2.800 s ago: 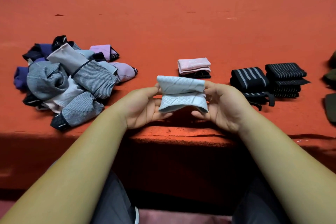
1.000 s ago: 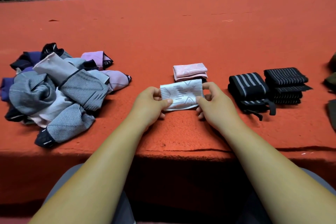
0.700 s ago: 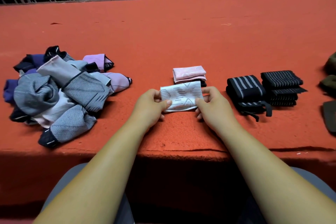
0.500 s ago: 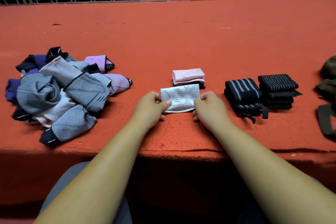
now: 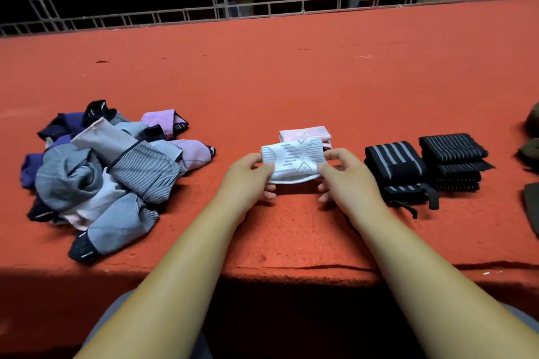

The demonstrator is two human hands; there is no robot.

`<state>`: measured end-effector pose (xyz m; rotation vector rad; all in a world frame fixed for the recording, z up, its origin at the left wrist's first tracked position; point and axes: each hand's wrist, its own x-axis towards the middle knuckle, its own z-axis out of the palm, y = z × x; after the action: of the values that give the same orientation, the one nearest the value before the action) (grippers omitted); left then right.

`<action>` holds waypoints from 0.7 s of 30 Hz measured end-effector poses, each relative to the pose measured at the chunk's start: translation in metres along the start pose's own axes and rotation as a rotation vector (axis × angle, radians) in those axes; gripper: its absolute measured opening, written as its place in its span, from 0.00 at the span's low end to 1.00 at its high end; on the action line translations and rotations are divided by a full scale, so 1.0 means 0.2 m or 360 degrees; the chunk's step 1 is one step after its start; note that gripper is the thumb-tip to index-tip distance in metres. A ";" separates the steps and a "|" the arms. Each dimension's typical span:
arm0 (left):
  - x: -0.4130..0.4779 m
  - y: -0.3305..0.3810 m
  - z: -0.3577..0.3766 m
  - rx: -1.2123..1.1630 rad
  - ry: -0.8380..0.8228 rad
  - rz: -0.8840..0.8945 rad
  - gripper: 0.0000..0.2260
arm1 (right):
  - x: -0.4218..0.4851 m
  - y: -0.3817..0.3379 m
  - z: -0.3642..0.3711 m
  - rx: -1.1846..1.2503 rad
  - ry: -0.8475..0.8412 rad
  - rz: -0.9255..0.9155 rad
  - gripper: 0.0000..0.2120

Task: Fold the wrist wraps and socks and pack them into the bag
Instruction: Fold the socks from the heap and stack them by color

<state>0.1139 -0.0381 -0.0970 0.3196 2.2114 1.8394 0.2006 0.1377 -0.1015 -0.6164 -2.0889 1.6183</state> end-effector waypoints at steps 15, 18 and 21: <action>0.40 0.07 0.16 0.0231 0.0257 0.0498 0.07 | 0.40 -0.03 0.06 -0.0328 0.0387 -0.0485 0.17; 0.42 -0.01 0.19 0.0694 0.0102 0.0483 0.18 | 0.40 0.04 0.09 -0.0720 0.0183 -0.0352 0.23; 0.41 -0.02 0.19 0.0814 0.0069 0.0499 0.22 | 0.38 0.06 0.10 -0.0776 0.0079 -0.0269 0.28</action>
<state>0.0477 0.0225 -0.1108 0.7631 2.7710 1.3802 0.1285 0.1696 -0.1133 -0.6012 -2.4378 0.9930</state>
